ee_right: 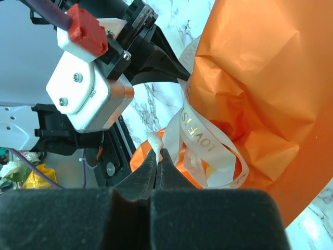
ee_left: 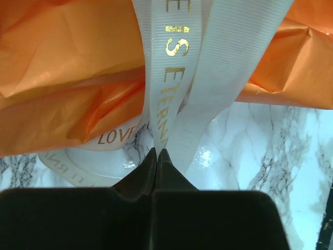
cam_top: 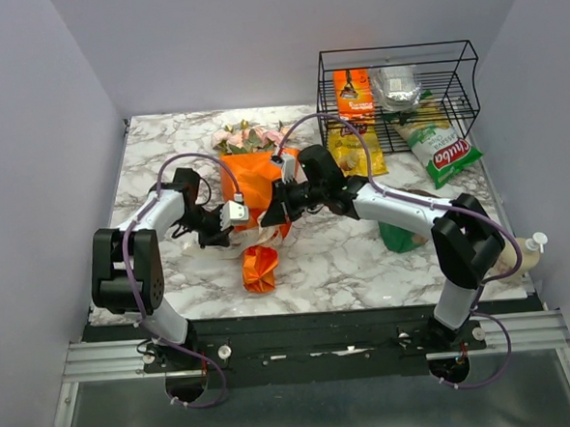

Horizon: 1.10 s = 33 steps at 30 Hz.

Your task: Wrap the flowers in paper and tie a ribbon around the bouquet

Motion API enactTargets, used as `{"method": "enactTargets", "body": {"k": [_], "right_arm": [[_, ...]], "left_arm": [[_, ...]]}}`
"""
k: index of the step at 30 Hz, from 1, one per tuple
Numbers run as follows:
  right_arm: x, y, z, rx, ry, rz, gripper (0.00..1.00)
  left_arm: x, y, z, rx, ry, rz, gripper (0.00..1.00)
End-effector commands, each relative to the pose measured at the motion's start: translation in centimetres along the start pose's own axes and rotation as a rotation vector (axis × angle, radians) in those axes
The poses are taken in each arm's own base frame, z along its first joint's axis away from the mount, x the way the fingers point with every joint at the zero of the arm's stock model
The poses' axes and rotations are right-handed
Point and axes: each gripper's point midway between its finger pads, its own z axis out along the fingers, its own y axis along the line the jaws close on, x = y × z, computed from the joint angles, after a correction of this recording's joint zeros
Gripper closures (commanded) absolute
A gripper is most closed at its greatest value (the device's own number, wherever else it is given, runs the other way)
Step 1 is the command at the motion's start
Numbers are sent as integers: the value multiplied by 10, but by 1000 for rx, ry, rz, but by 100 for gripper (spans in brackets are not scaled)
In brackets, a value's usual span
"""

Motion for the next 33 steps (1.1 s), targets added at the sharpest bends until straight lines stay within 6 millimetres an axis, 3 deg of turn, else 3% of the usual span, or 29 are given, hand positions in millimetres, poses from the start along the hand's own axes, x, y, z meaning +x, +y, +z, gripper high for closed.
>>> {"method": "enactTargets", "body": {"k": [1, 2, 4, 5, 7, 8, 12, 22, 26, 30, 31, 32, 33], "right_arm": [[-8, -4, 0, 15, -5, -11, 100], [-9, -5, -1, 19, -7, -11, 100], [-9, -7, -1, 25, -8, -8, 99], [-10, -8, 0, 25, -8, -7, 100], [-9, -11, 2, 31, 0, -4, 100], [-11, -11, 2, 32, 1, -6, 100], [-17, -11, 5, 27, -2, -10, 100], [-32, -10, 16, 15, 10, -15, 100], [-39, -9, 19, 8, 5, -25, 100], [-42, -9, 21, 1, 9, -34, 100], [-40, -10, 23, 0, 18, -31, 100], [-41, -10, 24, -2, 17, -33, 100], [-41, -10, 24, -4, 20, -32, 100]], "left_arm": [[-9, -7, -17, -22, -30, -94, 100], [-17, 5, -35, -81, -62, -105, 100], [-27, 3, -52, -92, -94, -133, 100], [-40, 11, -73, -136, -133, -111, 100], [-48, -7, -89, -96, -151, -95, 100], [-62, -11, -102, -102, -185, -63, 100], [-87, -52, -122, -42, -280, -86, 100], [-182, -88, -179, -98, -582, -113, 100], [-183, -115, -169, -82, -556, -48, 100], [-160, -156, -121, 28, -485, 69, 100], [-159, -155, -115, 19, -478, 84, 100], [-161, -158, -113, 15, -480, -33, 100], [-161, -132, -105, -83, -471, 30, 100]]}}
